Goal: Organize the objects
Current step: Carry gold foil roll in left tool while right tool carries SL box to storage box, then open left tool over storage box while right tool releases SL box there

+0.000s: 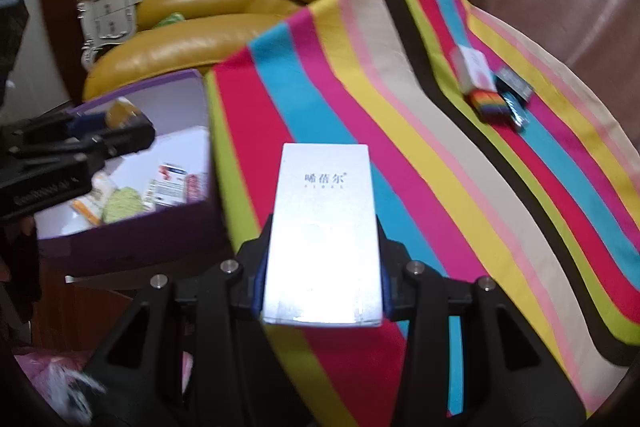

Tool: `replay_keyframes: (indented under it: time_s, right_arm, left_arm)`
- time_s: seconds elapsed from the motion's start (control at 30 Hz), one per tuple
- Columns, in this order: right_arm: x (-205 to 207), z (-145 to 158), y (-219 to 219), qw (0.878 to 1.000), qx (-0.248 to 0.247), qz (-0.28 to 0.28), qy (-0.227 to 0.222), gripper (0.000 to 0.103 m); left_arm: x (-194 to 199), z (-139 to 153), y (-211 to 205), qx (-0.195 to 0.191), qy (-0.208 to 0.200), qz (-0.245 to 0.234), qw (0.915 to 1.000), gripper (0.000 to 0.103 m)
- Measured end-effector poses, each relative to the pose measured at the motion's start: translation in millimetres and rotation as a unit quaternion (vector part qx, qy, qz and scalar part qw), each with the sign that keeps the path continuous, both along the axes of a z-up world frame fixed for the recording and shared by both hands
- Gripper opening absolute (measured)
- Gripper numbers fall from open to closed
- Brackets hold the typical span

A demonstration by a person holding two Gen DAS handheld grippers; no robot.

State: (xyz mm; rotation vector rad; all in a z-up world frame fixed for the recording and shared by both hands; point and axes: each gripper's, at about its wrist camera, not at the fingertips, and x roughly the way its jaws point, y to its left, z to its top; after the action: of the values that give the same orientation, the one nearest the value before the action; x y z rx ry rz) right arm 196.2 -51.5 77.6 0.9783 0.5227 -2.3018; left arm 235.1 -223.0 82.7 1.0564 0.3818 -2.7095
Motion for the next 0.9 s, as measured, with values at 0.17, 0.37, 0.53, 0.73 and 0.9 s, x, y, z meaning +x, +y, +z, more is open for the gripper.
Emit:
replay_keyframes:
  time_s: [0.17,0.37,0.53,0.73,0.9]
  right_arm:
    - [10,6,-29,0.999,0.004,0.040,0.007,0.046]
    - [18,8,-67,0.996,0.019,0.088,0.013,0.046]
    - [23,3,-96,0.992,0.017,0.126,0.002,0.046]
    - [27,7,-124,0.984,-0.016,0.176,-0.017,0.046]
    - [33,10,-144,0.981,-0.026,0.193,-0.004,0.053]
  left_arm:
    - [16,-2,-27,0.004,0.004,0.032,0.9995,0.047]
    - [28,-6,-56,0.013,0.005,0.069,0.9975,0.047]
    - [38,-6,-77,0.009,0.005,0.099,0.9950,0.047]
    - [49,-6,-102,-0.007,0.002,0.145,0.9894,0.047]
    - [54,-5,-116,-0.028,-0.007,0.188,0.9817,0.057]
